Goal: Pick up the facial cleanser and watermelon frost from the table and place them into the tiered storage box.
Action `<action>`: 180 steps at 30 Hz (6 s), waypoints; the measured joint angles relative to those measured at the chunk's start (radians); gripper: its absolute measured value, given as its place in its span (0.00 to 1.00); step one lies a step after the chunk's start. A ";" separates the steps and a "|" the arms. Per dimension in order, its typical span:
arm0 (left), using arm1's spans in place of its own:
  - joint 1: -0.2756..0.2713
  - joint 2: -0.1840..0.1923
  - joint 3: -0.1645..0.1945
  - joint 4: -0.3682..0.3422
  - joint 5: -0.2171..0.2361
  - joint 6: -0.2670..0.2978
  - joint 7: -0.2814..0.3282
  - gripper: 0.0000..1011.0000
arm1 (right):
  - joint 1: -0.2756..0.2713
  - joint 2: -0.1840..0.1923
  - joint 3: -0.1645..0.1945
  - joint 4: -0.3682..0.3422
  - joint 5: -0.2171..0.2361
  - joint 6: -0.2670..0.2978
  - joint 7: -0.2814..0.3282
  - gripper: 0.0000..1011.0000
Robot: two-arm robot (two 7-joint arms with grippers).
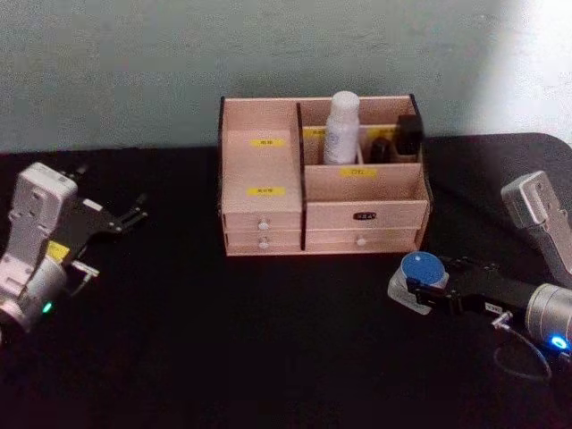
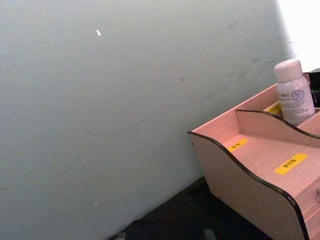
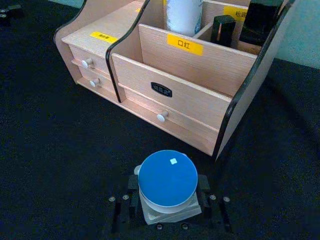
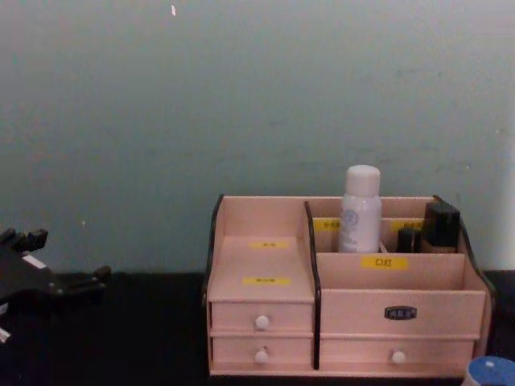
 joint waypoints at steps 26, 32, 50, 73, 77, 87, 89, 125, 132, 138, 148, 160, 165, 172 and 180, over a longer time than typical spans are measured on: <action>0.000 0.000 0.000 0.000 0.000 0.000 0.000 0.99 | -0.007 0.023 0.014 -0.043 0.057 -0.006 0.047 0.70; 0.000 0.000 0.000 0.000 0.000 0.000 0.000 0.99 | 0.014 0.027 0.004 -0.063 0.084 -0.010 0.068 0.70; 0.000 0.000 0.000 0.000 0.000 0.000 0.000 0.99 | 0.186 -0.028 -0.105 -0.031 0.092 -0.041 0.108 0.70; 0.000 0.000 0.000 0.000 0.000 0.000 0.000 0.99 | 0.464 -0.180 -0.249 0.206 0.070 -0.049 0.142 0.70; 0.000 0.000 0.000 0.000 0.000 0.000 0.000 0.99 | 0.502 -0.203 -0.265 0.262 0.062 -0.059 0.152 0.70; 0.000 0.000 0.000 0.000 0.000 0.000 0.000 0.99 | 0.575 -0.255 -0.301 0.387 0.035 -0.081 0.183 0.70; 0.000 0.000 0.000 0.000 0.000 0.000 0.000 0.99 | 0.586 -0.264 -0.306 0.410 0.031 -0.084 0.189 0.70; 0.000 0.000 0.000 0.000 0.000 0.000 0.000 0.99 | 0.666 -0.358 -0.319 0.586 -0.020 -0.095 0.215 0.70; 0.000 0.000 0.000 0.000 0.000 0.000 0.000 0.99 | 0.672 -0.368 -0.314 0.604 -0.023 -0.095 0.221 0.70; 0.000 0.000 0.000 0.000 0.000 0.000 0.000 0.99 | 0.679 -0.376 -0.312 0.620 -0.023 -0.094 0.230 0.70; 0.000 0.000 0.000 0.000 0.000 0.000 0.000 0.99 | 0.687 -0.390 -0.311 0.645 -0.025 -0.091 0.236 0.70; 0.000 0.000 0.000 0.000 0.000 0.000 0.000 0.99 | 0.690 -0.394 -0.312 0.652 -0.028 -0.094 0.238 0.70; 0.000 0.000 0.000 0.000 0.000 0.000 0.000 0.99 | 0.690 -0.394 -0.312 0.652 -0.028 -0.094 0.237 0.70; 0.000 0.000 0.000 0.000 0.000 0.000 0.000 0.99 | 0.690 -0.393 -0.312 0.652 -0.028 -0.093 0.237 0.75; 0.000 0.000 0.000 0.000 0.000 0.000 0.000 0.99 | 0.689 -0.393 -0.312 0.651 -0.028 -0.092 0.237 0.95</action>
